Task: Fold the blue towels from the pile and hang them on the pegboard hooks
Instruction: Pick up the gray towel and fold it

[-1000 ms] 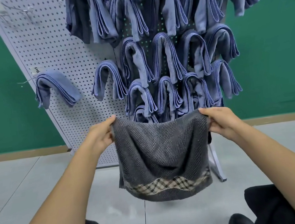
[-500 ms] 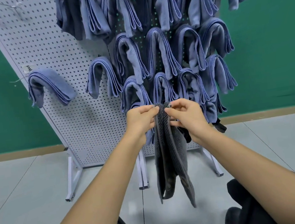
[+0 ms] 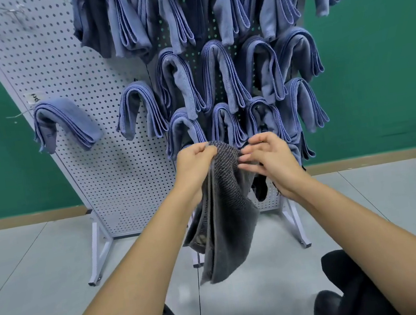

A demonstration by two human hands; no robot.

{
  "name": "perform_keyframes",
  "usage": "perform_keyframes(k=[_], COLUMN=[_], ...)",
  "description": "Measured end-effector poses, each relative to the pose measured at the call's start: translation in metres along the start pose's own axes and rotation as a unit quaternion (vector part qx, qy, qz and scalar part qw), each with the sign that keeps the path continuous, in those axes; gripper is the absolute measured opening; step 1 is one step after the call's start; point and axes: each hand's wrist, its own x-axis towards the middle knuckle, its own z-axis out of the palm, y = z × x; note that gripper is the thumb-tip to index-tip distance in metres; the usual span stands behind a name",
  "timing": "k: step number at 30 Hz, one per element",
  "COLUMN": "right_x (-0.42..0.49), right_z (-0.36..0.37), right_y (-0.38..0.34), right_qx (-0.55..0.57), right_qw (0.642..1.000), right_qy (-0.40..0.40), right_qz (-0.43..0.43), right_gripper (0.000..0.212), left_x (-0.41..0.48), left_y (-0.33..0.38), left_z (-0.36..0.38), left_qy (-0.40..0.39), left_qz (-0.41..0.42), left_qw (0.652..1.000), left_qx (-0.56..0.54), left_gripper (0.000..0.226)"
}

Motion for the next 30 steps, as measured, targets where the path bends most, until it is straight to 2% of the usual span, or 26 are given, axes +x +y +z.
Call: perform_keyframes(k=[3, 6, 7, 10, 12, 15, 17, 20, 23, 25, 27, 30], right_x=[0.015, 0.020, 0.021, 0.019, 0.017, 0.018, 0.017, 0.014, 0.012, 0.013, 0.013, 0.011], right_z=[-0.026, -0.042, -0.044, -0.046, -0.044, -0.042, -0.042, -0.040, -0.044, -0.051, -0.054, -0.049], right_y=[0.004, 0.008, 0.010, 0.016, 0.016, 0.005, -0.001, -0.008, -0.013, -0.017, -0.021, -0.027], right_qx=[-0.105, -0.147, -0.135, -0.114, -0.085, -0.012, 0.000, -0.046, -0.122, -0.221, -0.334, -0.459], right_qw=[0.994, 0.985, 0.982, 0.969, 0.976, 0.991, 0.994, 0.996, 0.992, 0.974, 0.936, 0.876], right_qy=[0.017, -0.042, -0.068, -0.152, -0.147, -0.096, -0.087, -0.073, -0.031, -0.012, -0.017, -0.081], right_qz=[0.013, 0.082, 0.113, 0.160, 0.138, 0.089, 0.063, 0.039, -0.008, -0.052, -0.111, -0.119], right_gripper=[0.033, 0.063, 0.065, 0.035, 0.021, 0.022, 0.021, 0.012, 0.021, 0.031, 0.044, 0.064], left_x=[0.002, 0.003, 0.002, 0.001, 0.001, 0.002, 0.005, 0.009, 0.010, 0.011, 0.012, 0.011], left_y=[0.008, 0.016, 0.017, 0.014, 0.010, 0.006, 0.002, -0.003, -0.004, -0.005, -0.005, -0.007], left_z=[-0.008, -0.020, -0.024, -0.031, -0.036, -0.043, -0.046, -0.043, -0.030, -0.021, -0.010, 0.007], left_qy=[-0.037, -0.073, -0.084, -0.105, -0.108, -0.100, -0.089, -0.067, -0.064, -0.074, -0.100, -0.149], left_qz=[-0.006, -0.008, -0.008, -0.007, -0.012, -0.022, -0.033, -0.039, -0.032, -0.025, -0.018, -0.009], left_qw=[0.999, 0.990, 0.987, 0.984, 0.986, 0.990, 0.992, 0.995, 0.995, 0.995, 0.994, 0.989], left_qx=[-0.038, -0.124, -0.138, -0.142, -0.128, -0.092, -0.077, -0.069, -0.066, -0.059, -0.042, -0.026], left_gripper=[0.035, 0.030, 0.024, 0.017, 0.018, 0.022, 0.022, 0.020, 0.020, 0.020, 0.020, 0.018])
